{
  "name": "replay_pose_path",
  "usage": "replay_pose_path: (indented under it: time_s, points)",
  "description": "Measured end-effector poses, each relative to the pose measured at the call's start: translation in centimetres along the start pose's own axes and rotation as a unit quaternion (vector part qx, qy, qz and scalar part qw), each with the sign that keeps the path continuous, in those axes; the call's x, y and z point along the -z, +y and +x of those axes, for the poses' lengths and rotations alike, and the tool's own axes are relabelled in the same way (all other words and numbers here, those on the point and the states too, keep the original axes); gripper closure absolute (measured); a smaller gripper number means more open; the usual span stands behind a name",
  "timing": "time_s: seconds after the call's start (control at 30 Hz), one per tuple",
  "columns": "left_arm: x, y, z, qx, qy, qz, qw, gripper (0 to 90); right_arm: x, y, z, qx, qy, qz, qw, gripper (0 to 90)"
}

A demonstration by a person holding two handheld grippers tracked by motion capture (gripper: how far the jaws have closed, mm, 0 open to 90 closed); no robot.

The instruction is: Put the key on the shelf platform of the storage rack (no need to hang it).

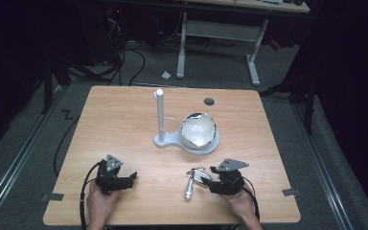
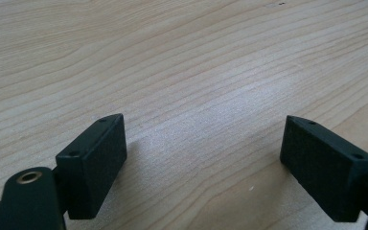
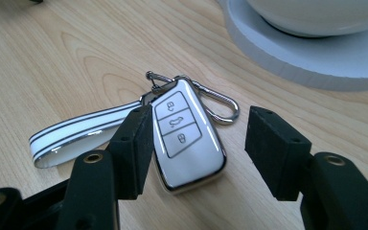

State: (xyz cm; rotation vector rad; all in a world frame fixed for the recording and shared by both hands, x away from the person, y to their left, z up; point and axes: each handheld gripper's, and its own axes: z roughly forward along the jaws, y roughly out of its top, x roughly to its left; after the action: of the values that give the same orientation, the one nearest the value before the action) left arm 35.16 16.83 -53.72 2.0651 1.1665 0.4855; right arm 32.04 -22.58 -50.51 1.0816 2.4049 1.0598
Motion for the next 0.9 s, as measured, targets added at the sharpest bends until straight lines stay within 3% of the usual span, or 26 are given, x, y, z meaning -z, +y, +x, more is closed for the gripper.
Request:
replay_pose_path:
  time_s: [0.37,0.9]
  points:
    - [0.0,0.0,0.0,-0.001,0.000,0.000,1.0000,16.5,-2.1,1.0,0.9,0.022,0.018,0.013,0.9995,42.7]
    - [0.0,0.0,0.0,-0.001,-0.001,-0.001,1.0000,16.5,-3.5,0.8,1.6,0.059,-0.003,0.039,0.9975,44.3]
